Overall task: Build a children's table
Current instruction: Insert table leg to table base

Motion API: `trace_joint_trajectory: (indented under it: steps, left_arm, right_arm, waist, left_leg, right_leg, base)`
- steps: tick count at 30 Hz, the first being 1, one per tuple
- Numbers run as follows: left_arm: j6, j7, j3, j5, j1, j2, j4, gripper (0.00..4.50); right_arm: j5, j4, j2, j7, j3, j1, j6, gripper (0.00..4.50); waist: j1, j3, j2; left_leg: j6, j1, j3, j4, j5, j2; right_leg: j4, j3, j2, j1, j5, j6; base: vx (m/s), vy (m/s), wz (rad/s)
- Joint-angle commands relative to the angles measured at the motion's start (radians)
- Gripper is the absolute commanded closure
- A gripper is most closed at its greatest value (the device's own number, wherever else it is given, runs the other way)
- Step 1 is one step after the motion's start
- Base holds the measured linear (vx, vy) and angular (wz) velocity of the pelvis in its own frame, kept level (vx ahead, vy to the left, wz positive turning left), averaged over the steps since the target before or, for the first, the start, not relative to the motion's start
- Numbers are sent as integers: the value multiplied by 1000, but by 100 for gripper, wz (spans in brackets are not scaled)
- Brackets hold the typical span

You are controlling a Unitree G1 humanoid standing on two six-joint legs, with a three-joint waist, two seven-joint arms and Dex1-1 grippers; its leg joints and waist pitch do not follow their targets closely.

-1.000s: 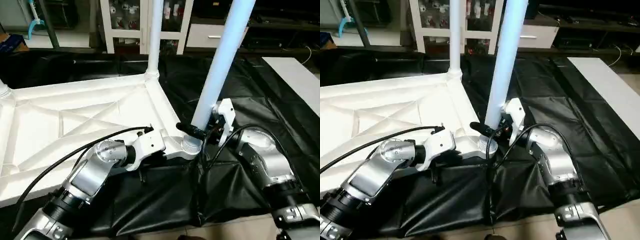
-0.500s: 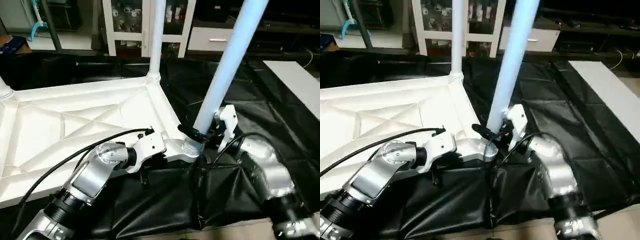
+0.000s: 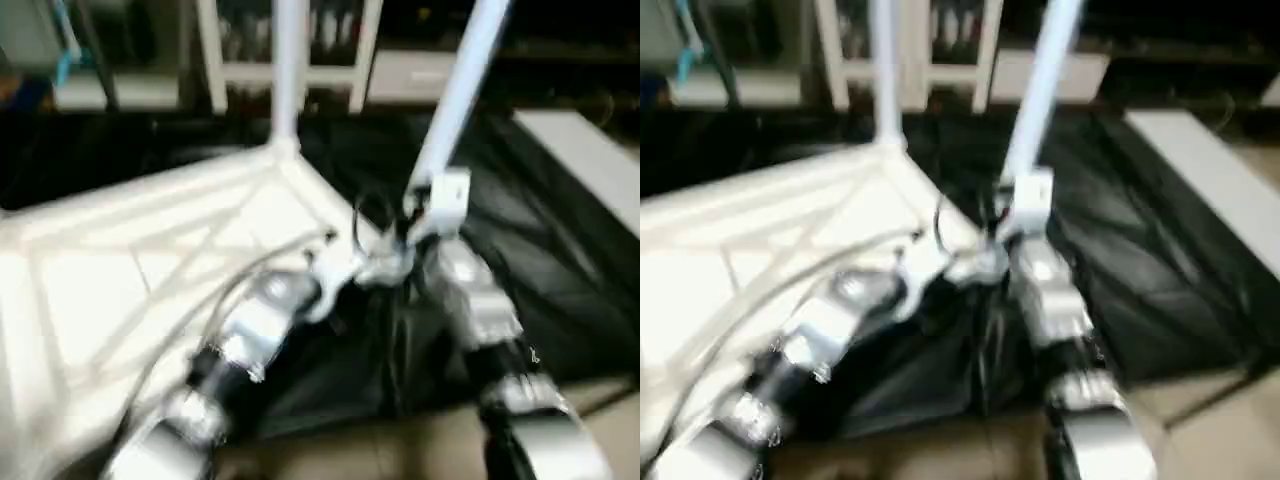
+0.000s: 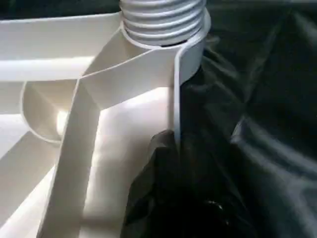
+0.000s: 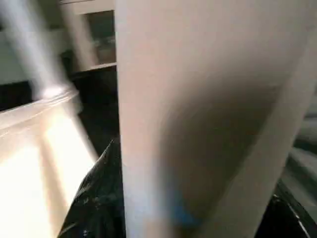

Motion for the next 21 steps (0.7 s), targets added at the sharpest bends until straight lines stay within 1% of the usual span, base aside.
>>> trace_joint_trajectory:
  steps: [1, 2, 3, 4, 5, 6, 7, 8, 9, 10, 11, 12, 13, 14, 15, 16, 17, 18, 20, 21]
  left_arm:
    - [-9, 99, 68, 9, -64, -10, 33, 450]
    - [-15, 123, 80, 4, -80, -22, 54, 450]
    - [-19, 137, 87, 2, -86, -26, 61, 450]
    - [-22, 145, 92, 2, -90, -28, 65, 450]
    - [-25, 149, 96, 1, -90, -28, 65, 450]
    - [-34, 161, 107, 2, -92, -26, 66, 450]
    - [-38, 166, 112, 3, -93, -24, 68, 450]
    - [-38, 166, 112, 3, -93, -24, 68, 450]
    - [-53, 170, 118, 3, -98, -13, 83, 450]
    - [-61, 171, 120, 2, -101, -6, 92, 450]
    - [-66, 170, 122, 1, -104, -2, 99, 450]
    - [-71, 169, 122, -1, -106, 0, 106, 450]
    - [-77, 161, 118, -1, -108, 3, 111, 450]
    - [-82, 156, 114, -1, -109, 6, 114, 450]
    - [-94, 134, 100, 1, -106, 13, 113, 450]
    - [-127, 86, 69, 8, -98, 30, 110, 450]
    - [-128, 85, 68, 9, -98, 30, 110, 450]
    - [-149, 58, 50, 14, -92, 41, 109, 450]
    - [-198, 8, 26, 15, -80, 64, 104, 450]
    - [-240, -22, 18, 12, -67, 87, 98, 450]
  right_arm:
    - [-69, 184, -6, -113, -14, 60, 33, 266]
    - [-91, 211, 4, -138, -1, 40, 10, 266]
    - [-109, 225, 9, -150, 12, 26, -7, 266]
    - [-123, 233, 13, -156, 23, 16, -22, 266]
    - [-123, 234, 16, -157, 23, 12, -26, 266]
    - [-127, 245, 21, -159, 26, 1, -41, 266]
    - [-127, 252, 22, -160, 26, -4, -49, 266]
    - [-127, 252, 22, -160, 26, -4, -49, 266]
    - [-136, 277, 17, -158, 29, -19, -89, 266]
    - [-138, 289, 14, -156, 26, -26, -109, 266]
    - [-138, 296, 11, -155, 23, -31, -118, 266]
    - [-137, 308, 11, -156, 15, -36, -126, 266]
    - [-129, 314, 12, -147, 3, -39, -139, 266]
    - [-124, 320, 13, -141, -5, -41, -150, 266]
    - [-118, 320, 13, -129, -11, -42, -156, 266]
    - [-101, 318, 14, -94, -21, -46, -168, 266]
    - [-100, 318, 14, -92, -21, -46, -168, 266]
    - [-94, 316, 14, -70, -22, -47, -176, 266]
    - [-74, 306, 13, -29, -31, -48, -199, 266]
    - [-53, 276, 5, 23, -39, -45, -211, 266]
  waist:
    - [-31, -38, 39]
    - [-38, -41, 29]
    - [-40, -40, 26]
    - [-43, -36, 17]
    - [-41, -37, 2]
    - [-40, -40, -3]
    - [-32, -45, -7]
    - [-30, -54, -7]
    - [-26, -56, -7]
    - [-22, -56, -2]
    - [-20, -55, 2]
    - [-21, -53, 3]
    - [-26, -56, 5]
    - [-24, -58, 5]
    - [-24, -59, 6]
    - [-25, -60, 8]
    - [-24, -61, 8]
    - [-24, -63, 11]
    - [-23, -66, 10]
    - [-21, -66, 11]
  left_leg:
    - [-290, 51, -94, -188, -773, 125]
    - [-275, 53, -81, -185, -724, 122]
    - [-239, 42, -59, -182, -630, 110]
    - [-201, 28, -42, -178, -583, 104]
    - [-154, 26, -27, -170, -579, 101]
    - [-124, 28, -19, -162, -563, 100]
    - [-70, 33, -4, -153, -502, 100]
    - [-19, 15, 3, -157, -365, 107]
    - [3, 10, 7, -158, -293, 113]
    - [37, 18, 18, -159, -202, 118]
    - [49, 22, 23, -159, -194, 119]
    - [57, 24, 33, -165, -254, 124]
    - [40, 19, 40, -166, -290, 125]
    - [28, 24, 44, -166, -284, 127]
    - [26, 22, 45, -166, -275, 128]
    - [27, 20, 46, -166, -251, 128]
    - [33, 20, 46, -166, -241, 127]
    - [41, 22, 49, -164, -213, 128]
    - [69, 24, 55, -159, -156, 129]
    - [79, 25, 56, -158, -149, 129]
  right_leg:
    - [-37, 35, -11, -15, -117, -107]
    - [-45, 37, -17, -15, -50, -116]
    - [-67, 45, -37, -5, -23, -136]
    - [-86, 55, -55, 0, -90, -151]
    - [-103, 67, -66, -6, -234, -153]
    - [-109, 76, -73, -10, -299, -157]
    - [-121, 88, -84, -15, -369, -168]
    - [-112, 91, -87, 5, -296, -189]
    - [-107, 90, -87, 10, -231, -204]
    - [-100, 85, -79, 7, -122, -240]
    - [-97, 83, -75, 3, -96, -254]
    - [-100, 80, -68, 1, -114, -263]
    - [-97, 77, -65, 6, -145, -255]
    - [-95, 77, -62, 2, -128, -249]
    - [-92, 77, -61, 3, -109, -250]
    - [-88, 76, -58, 7, -70, -252]
    - [-87, 76, -57, 9, -52, -253]
    - [-81, 76, -57, 10, -6, -262]
    - [-73, 76, -57, 14, 64, -284]
    - [-73, 76, -58, 15, 73, -291]
  base:
    - [-61, 55, 9]
    - [-61, 55, 9]
    - [0, 0, 0]
    - [0, 0, 0]
    - [0, 0, 0]
    - [0, 0, 0]
    - [0, 0, 0]
    - [0, 0, 0]
    - [0, 0, 0]
    - [0, 0, 0]
    - [0, 0, 0]
    - [0, 0, 0]
    - [0, 0, 0]
    - [0, 0, 0]
    - [0, 0, 0]
    - [0, 0, 0]
    - [0, 0, 0]
    - [0, 0, 0]
    - [0, 0, 0]
    - [0, 0, 0]
